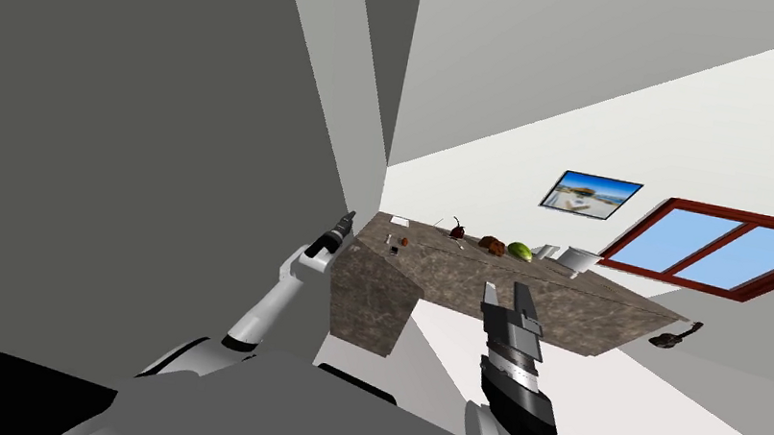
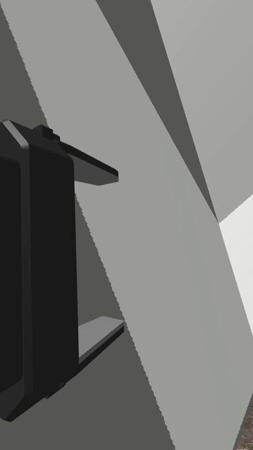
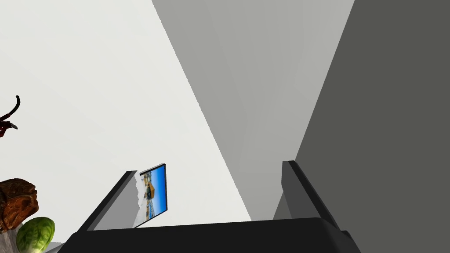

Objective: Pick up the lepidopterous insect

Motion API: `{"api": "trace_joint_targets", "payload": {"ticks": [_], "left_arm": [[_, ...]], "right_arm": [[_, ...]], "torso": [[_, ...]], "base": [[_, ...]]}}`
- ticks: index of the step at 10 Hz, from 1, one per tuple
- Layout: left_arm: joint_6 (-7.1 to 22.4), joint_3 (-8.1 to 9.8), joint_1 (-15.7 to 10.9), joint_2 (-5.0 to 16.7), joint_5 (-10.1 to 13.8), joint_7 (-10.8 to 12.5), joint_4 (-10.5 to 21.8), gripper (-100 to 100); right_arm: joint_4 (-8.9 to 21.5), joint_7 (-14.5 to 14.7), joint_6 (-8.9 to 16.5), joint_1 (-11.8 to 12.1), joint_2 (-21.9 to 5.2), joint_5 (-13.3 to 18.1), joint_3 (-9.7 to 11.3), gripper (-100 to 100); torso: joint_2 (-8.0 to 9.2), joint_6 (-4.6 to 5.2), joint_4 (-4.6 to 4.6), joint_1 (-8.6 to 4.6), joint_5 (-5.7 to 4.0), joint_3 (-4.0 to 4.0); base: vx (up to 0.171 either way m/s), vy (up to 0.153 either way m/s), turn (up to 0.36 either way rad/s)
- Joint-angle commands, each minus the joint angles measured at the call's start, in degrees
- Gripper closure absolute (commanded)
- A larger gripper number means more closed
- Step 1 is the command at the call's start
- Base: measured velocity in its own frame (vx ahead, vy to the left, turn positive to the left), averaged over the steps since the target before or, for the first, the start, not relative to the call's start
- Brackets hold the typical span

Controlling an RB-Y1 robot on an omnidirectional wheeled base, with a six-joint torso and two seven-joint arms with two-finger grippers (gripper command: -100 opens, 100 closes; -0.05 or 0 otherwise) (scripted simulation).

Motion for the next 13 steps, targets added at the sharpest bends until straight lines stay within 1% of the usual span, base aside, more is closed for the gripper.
{"api": "trace_joint_targets", "payload": {"ticks": [1, 2, 3, 4, 5, 6, 7, 8, 9, 10, 11, 12, 13], "left_arm": [[2.9, 0.26, -2.9, 0.4, 0.1, -0.7, 2.9, -100], [4.3, 0.26, -3.6, 0.4, 0.1, -0.7, 3.5, -100], [6.0, 0.47, -5.9, 0.8, 0.2, -1.4, 5.8, -100], [7.9, 0.47, -6.8, 0.8, 0.2, -1.4, 6.9, -100], [9.4, 0.66, -8.6, 1.2, 0.3, -2.2, 8.7, -100], [10.9, 0.66, -9.9, 1.2, 0.3, -2.2, 10.5, -100], [11.4, 0.66, -9.9, 1.2, 0.3, -2.2, 10.7, -100], [13.5, 0.85, -12.4, 1.5, 0.5, -2.9, 13.1, -100], [14.9, 0.85, -13.0, 1.5, 0.5, -2.9, 14.4, -100], [16.9, 1.02, -15.2, 1.8, 0.6, -3.7, 15.9, -100], [18.4, 1.02, -16.0, 1.8, 0.6, -3.7, 17.5, -100], [18.4, 1.02, -16.0, 1.8, 0.6, -3.7, 18.1, -100], [20.8, 1.18, -18.4, 2.0, 0.8, -4.5, 20.3, -100]], "right_arm": [[0.0, 0.0, 0.0, 0.0, 0.0, 0.0, 0.0, 0], [0.0, 0.0, 0.0, 0.0, 0.0, 0.0, 0.0, 0], [0.0, 0.0, 0.0, 0.0, 0.0, 0.0, 0.0, 0], [0.0, 0.0, 0.0, 0.0, 0.0, 0.0, 0.0, 0], [0.0, 0.0, 0.0, 0.0, 0.0, 0.0, 0.0, 0], [0.0, 0.0, 0.0, 0.0, 0.0, 0.0, 0.0, 0], [0.0, 0.0, 0.0, 0.0, 0.0, 0.0, 0.0, 0], [0.0, 0.0, 0.0, 0.0, 0.0, 0.0, 0.0, 0], [0.0, 0.0, 0.0, 0.0, 0.0, 0.0, 0.0, 0], [0.0, 0.0, 0.0, 0.0, 0.0, 0.0, 0.0, 0], [0.0, 0.0, 0.0, 0.0, 0.0, 0.0, 0.0, 0], [0.0, 0.0, 0.0, 0.0, 0.0, 0.0, 0.0, 0], [0.0, 0.0, 0.0, 0.0, 0.0, 0.0, 0.0, 0]], "torso": [[0.00, 0.00, 0.00, 0.00, 0.00, 0.00], [-0.01, 0.00, 0.00, 0.00, 0.00, -0.01], [-0.01, 0.00, 0.00, -0.01, 0.00, -0.01], [-0.02, 0.00, 0.00, -0.02, 0.00, -0.01], [-0.02, 0.00, -0.01, -0.02, 0.00, -0.01], [-0.03, -0.01, -0.01, -0.02, -0.01, -0.02], [-0.04, 0.00, -0.01, -0.02, 0.00, -0.02], [-0.03, 0.00, -0.01, 0.00, 0.00, -0.02], [-0.04, -0.01, -0.01, -0.01, 0.00, -0.03], [-0.04, 0.00, -0.01, -0.02, 0.00, -0.03], [-0.06, -0.01, -0.01, -0.03, -0.01, -0.04], [-0.06, 0.00, -0.02, -0.03, 0.00, -0.04], [-0.05, -0.01, -0.02, -0.01, 0.00, -0.03]], "base": [[-0.006, -0.003, 0.033], [-0.005, -0.006, 0.020], [-0.003, -0.009, 0.039], [-0.003, -0.009, 0.016], [0.000, -0.010, 0.034], [0.002, -0.008, 0.022], [0.000, 0.000, 0.000], [0.005, -0.005, 0.039], [0.005, -0.007, 0.022], [0.009, -0.010, 0.043], [0.010, -0.010, 0.016], [0.006, -0.004, -0.008], [0.013, -0.006, 0.047]]}}
